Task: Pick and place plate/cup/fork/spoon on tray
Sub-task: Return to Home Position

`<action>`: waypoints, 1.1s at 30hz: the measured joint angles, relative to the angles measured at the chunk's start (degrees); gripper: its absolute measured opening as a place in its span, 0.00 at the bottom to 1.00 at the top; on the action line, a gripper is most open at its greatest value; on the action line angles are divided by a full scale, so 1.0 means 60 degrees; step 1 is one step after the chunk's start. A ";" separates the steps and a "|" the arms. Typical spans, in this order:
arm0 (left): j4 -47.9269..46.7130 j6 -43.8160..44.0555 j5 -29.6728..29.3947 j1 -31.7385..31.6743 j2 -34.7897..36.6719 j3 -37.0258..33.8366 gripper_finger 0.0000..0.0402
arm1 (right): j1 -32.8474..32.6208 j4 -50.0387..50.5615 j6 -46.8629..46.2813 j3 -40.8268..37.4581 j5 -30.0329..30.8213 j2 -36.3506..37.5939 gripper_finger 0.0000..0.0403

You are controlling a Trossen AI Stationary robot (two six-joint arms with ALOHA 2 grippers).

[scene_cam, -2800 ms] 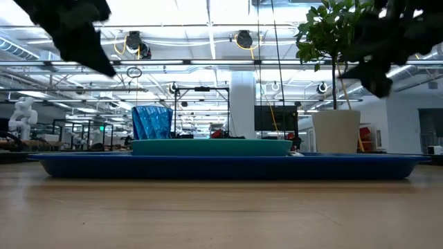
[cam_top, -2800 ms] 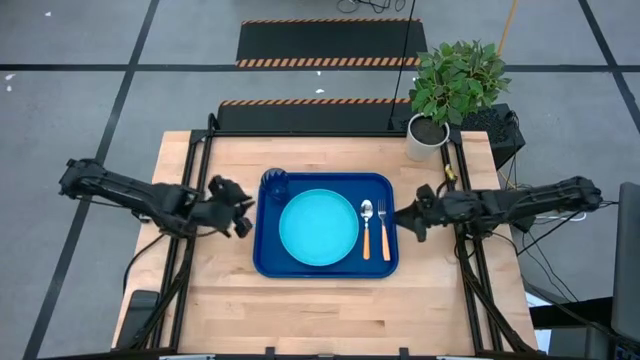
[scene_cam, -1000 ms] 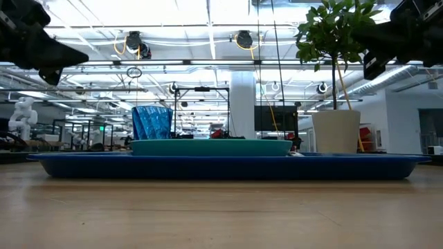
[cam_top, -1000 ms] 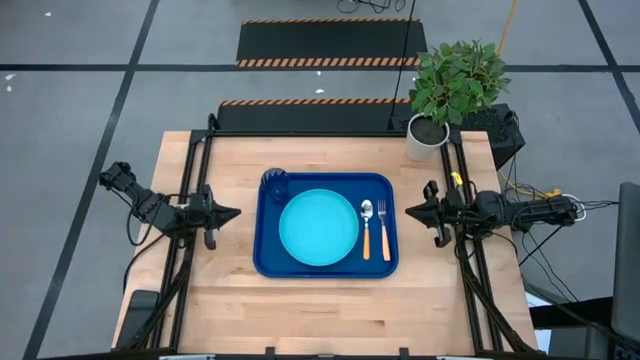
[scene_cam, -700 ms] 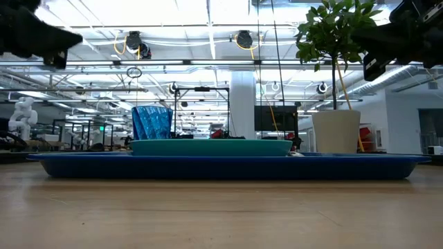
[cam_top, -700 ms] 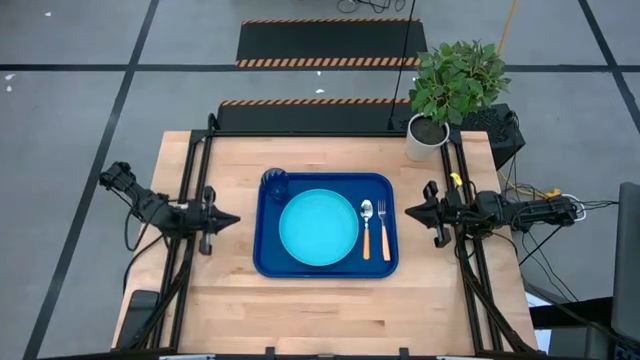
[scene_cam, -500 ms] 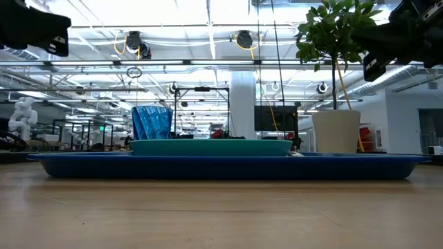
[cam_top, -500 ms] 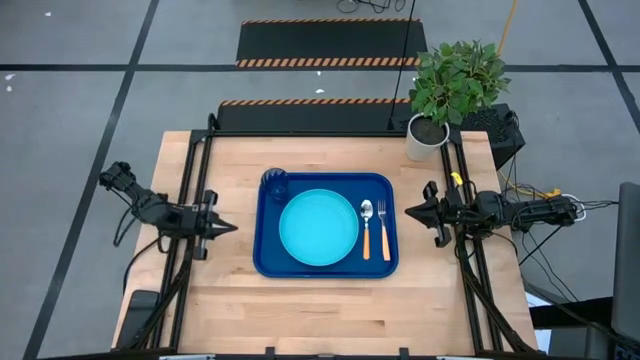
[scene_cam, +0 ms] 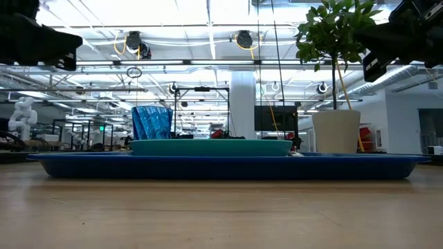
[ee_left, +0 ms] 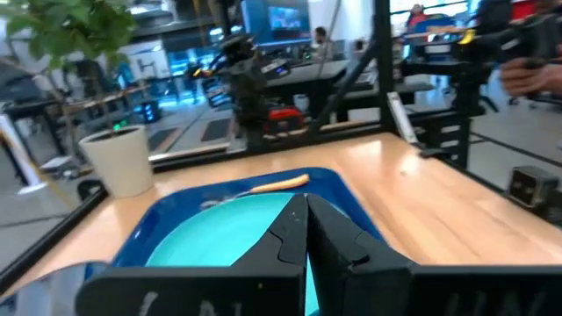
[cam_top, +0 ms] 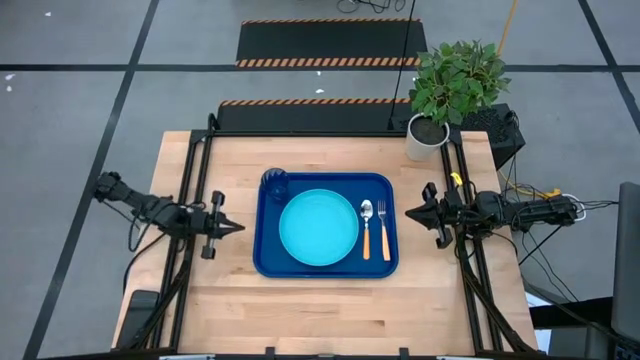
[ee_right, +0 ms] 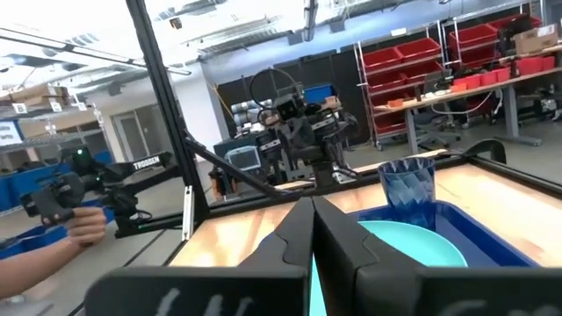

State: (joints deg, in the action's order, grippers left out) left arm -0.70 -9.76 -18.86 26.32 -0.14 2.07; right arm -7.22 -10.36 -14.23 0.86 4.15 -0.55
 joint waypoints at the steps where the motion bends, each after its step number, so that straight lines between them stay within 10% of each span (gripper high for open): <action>1: -0.0013 0.0067 0.0170 -0.0236 0.0000 -0.0004 0.01 | 0.0001 0.0041 -0.0009 0.0000 -0.0001 -0.0012 0.00; 12: -0.0325 0.1184 0.2626 -0.2947 -0.0025 0.0000 0.01 | 0.0003 0.0416 -0.0263 -0.0004 -0.0001 -0.0016 0.00; 33: -0.0345 0.2138 0.2675 -0.3867 -0.0036 0.0000 0.08 | 0.0002 0.0371 -0.0006 -0.0004 0.0032 -0.0017 0.00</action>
State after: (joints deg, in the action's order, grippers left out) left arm -2.76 3.07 -2.81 3.11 -0.36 2.07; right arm -7.21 -8.13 -14.26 0.84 4.34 -0.65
